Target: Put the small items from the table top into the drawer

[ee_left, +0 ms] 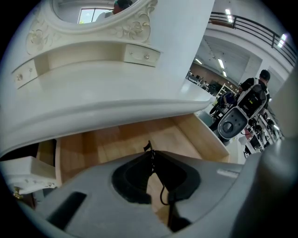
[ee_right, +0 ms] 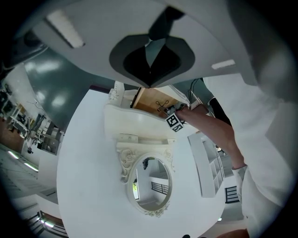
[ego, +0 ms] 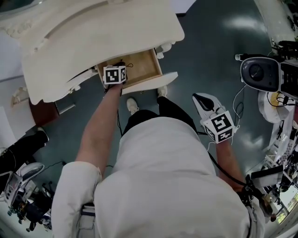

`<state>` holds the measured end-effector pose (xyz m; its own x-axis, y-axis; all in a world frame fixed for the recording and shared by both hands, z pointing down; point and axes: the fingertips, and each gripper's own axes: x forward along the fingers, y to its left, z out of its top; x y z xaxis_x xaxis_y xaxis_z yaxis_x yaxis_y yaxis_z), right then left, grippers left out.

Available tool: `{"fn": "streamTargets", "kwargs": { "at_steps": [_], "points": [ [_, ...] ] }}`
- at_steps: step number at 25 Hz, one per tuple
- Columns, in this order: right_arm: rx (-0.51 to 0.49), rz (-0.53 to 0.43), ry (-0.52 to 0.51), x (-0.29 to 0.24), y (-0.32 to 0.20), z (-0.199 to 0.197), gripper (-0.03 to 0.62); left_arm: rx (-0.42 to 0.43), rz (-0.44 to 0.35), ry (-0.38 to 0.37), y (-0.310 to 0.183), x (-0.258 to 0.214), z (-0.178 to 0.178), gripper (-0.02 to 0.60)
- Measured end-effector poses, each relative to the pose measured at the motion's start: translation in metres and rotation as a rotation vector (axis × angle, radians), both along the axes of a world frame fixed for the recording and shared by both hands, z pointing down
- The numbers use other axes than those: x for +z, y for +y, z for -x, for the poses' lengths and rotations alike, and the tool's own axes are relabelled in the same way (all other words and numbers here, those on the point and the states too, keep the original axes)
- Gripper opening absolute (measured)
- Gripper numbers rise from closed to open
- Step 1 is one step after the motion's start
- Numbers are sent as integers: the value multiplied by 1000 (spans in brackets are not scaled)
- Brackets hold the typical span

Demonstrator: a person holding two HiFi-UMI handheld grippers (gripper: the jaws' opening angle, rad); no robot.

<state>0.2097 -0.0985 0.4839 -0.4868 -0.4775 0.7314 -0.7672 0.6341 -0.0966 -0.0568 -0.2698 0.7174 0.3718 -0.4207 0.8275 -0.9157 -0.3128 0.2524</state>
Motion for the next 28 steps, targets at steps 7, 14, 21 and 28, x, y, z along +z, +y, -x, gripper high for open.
{"fn": "streamTargets", "kwargs": {
  "at_steps": [7,14,21,28],
  "points": [
    [-11,31,8,9,-11,-18,2,-34,50,-28,-6,25,3,25],
    [-47,50,-1,17,-25,-31,2,-58,78,-47,-12,37,-2,28],
    [-70,50,-10,15,-29,-30,2,-67,107,-57,-10,37,4,33],
    [-91,43,-16,15,-31,-35,2,-82,102,-65,-7,32,7,53]
  ]
}}
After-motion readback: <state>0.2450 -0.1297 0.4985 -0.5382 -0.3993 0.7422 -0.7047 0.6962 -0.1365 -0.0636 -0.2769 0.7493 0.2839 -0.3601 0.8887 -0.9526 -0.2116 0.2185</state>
